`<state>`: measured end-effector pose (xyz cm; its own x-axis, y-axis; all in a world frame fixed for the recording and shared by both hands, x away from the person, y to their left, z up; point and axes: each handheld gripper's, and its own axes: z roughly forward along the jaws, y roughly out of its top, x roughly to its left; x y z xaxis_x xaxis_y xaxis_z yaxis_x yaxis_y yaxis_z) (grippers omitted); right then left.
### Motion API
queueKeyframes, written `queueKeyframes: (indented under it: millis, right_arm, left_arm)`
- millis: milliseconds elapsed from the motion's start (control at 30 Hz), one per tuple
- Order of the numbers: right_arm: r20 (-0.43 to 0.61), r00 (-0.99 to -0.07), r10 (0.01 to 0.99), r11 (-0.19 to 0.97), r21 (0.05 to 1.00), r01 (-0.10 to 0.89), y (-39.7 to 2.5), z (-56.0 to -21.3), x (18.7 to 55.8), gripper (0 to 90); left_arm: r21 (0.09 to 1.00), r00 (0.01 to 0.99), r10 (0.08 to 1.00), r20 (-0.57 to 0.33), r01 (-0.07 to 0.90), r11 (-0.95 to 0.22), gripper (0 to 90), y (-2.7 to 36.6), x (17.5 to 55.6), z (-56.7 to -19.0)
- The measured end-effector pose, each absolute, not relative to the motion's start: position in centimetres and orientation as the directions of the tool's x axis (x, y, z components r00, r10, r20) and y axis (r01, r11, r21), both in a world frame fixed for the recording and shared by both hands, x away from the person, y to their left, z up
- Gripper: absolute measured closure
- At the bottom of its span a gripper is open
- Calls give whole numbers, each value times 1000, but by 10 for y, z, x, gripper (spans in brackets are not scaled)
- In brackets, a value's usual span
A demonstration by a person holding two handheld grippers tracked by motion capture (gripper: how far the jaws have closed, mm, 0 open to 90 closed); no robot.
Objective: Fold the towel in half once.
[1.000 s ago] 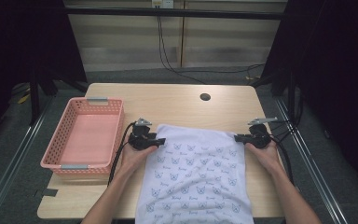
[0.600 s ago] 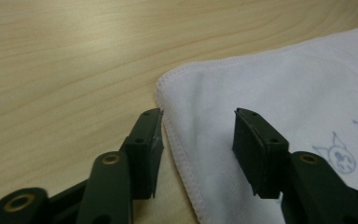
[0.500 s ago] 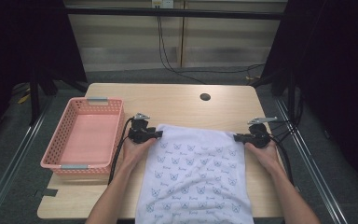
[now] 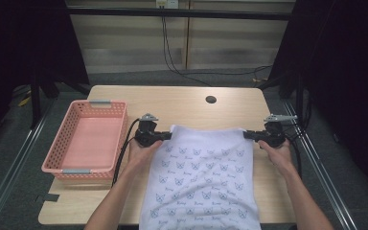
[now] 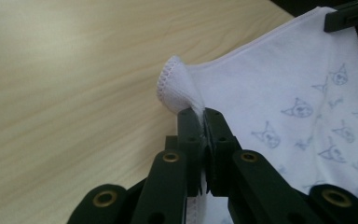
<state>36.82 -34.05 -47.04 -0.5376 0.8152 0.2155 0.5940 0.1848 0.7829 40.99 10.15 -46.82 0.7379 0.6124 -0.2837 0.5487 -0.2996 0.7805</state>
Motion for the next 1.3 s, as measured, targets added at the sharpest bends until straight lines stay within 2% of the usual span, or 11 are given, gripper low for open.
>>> queueKeyframes:
  millis: [367, 767, 1133, 1300]
  right_arm:
    - [184, -550, 815, 147, 851, 504, -347, -412, 376, 867]
    - [168, -545, 821, 122, 882, 456, -334, -366, 411, 868]
    - [94, -538, 838, 169, 892, 420, -320, -314, 446, 870]
    - [81, -534, 842, 137, 924, 357, -318, -281, 451, 870]
  left_arm:
    - [853, 745, 616, -255, 474, -220, 870, 122, 408, -405]
    - [878, 700, 668, -253, 456, -145, 872, 158, 431, -375]
    - [911, 690, 694, -203, 393, -124, 873, 167, 448, -328]
    - [930, 690, 698, -192, 356, -96, 872, 168, 447, -307]
